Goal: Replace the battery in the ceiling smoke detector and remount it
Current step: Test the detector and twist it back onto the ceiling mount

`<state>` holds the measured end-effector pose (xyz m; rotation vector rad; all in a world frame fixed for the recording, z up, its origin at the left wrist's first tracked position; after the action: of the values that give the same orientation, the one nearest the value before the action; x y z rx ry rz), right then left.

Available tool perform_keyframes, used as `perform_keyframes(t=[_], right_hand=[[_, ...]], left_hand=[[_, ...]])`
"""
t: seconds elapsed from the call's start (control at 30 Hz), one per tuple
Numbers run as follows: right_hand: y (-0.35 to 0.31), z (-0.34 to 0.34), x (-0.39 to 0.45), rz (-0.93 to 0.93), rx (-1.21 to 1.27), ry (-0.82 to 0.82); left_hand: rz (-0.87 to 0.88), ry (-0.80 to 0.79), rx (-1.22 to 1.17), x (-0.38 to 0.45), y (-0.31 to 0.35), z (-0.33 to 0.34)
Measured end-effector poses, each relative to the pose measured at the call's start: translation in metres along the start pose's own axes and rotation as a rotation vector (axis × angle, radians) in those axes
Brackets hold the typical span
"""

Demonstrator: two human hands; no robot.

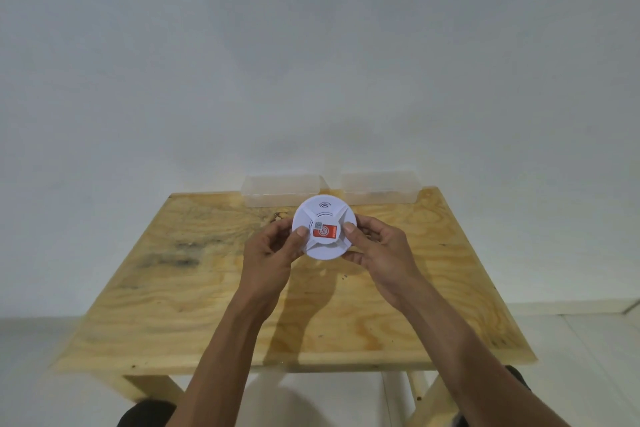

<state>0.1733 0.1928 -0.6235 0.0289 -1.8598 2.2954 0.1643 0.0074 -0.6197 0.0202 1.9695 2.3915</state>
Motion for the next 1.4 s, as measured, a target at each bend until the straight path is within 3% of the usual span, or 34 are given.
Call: perform_keyframes(t=[1.4], right_hand=[[-0.0089, 0.0008, 0.0048, -0.005, 0.038, -0.042]], left_hand=[[-0.01, 0.029, -0.044, 0.0002, 0.0032, 0.0047]])
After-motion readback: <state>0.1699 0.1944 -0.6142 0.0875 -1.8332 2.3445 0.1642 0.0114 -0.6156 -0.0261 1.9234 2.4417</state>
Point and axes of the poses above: each hand's wrist, its own x-axis towards the middle knuckle, its own z-axis out of the palm, y = z × x, the point moved 4 cm from there along x, towards the middle knuckle, and after that the axes turned 8 degrees about -z, right-handed, at the moved point
